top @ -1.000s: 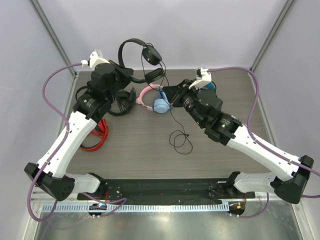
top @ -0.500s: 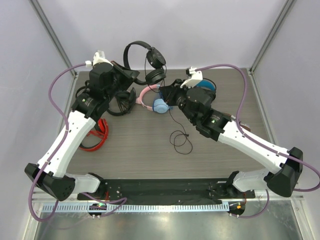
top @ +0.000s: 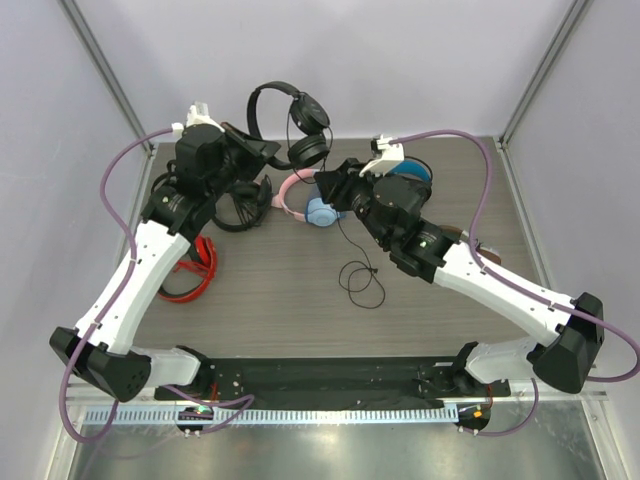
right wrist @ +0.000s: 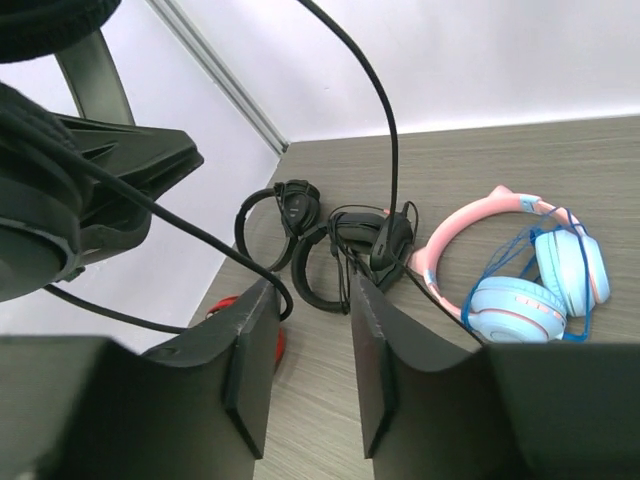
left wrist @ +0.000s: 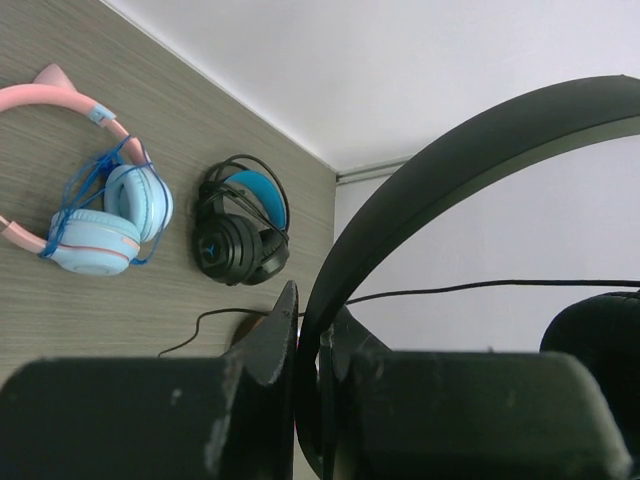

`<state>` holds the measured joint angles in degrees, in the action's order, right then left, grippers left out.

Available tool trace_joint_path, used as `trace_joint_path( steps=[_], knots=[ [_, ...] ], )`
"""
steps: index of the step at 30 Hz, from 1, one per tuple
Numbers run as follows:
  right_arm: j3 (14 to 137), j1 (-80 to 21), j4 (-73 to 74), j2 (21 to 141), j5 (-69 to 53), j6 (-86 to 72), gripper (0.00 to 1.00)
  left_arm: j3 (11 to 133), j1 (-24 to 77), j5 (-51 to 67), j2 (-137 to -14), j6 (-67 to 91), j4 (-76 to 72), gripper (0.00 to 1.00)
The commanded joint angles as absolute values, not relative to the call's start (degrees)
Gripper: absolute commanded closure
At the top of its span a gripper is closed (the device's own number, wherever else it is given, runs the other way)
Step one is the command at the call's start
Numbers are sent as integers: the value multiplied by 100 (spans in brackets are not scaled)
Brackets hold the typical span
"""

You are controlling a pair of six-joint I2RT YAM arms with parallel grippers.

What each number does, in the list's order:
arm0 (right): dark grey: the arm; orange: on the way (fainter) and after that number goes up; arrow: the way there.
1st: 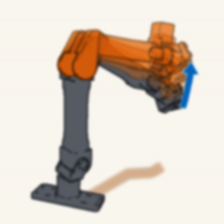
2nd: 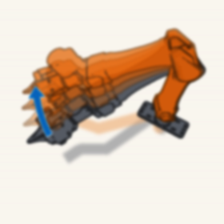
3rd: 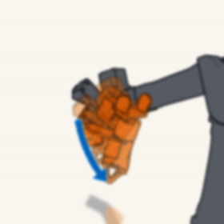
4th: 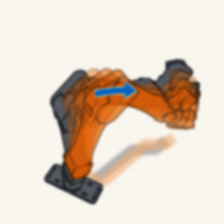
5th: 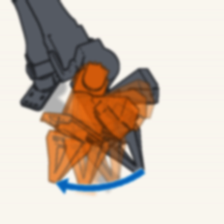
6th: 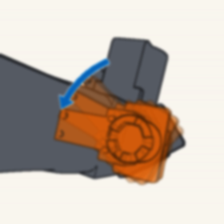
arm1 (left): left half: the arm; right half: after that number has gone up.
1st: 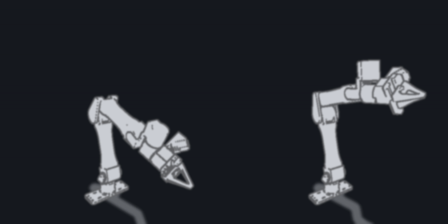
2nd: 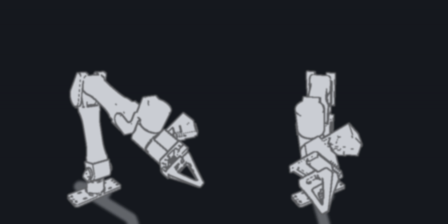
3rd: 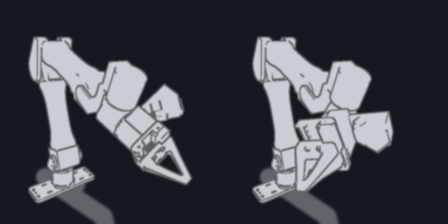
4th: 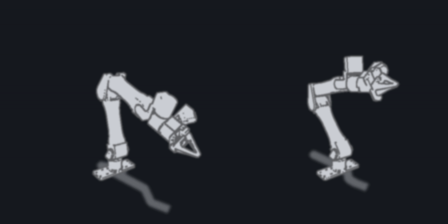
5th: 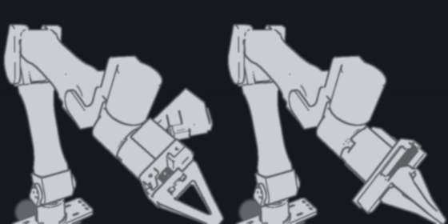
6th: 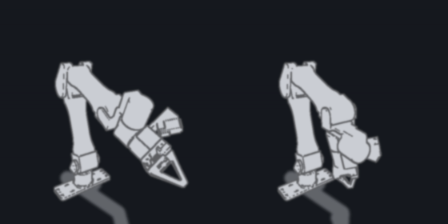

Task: Wrap the headphones
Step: Wrap the headphone cable with the right arm

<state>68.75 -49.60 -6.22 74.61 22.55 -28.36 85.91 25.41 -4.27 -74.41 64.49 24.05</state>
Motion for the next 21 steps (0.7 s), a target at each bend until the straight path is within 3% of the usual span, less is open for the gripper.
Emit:
trace_joint_path(
  steps=[1,12,21],
  knots=[
    [6838,-4913,-677,7348,2531,-2646,59,8719,2496,-27,-7233,6627,1969,100],
    [6864,-4913,-633,7313,2391,-2566,39,8517,2487,193,-7067,6434,2188,100],
    [6724,-4913,-642,6970,2329,-2610,37,8525,2479,237,-7031,6065,2373,100]
  ],
)
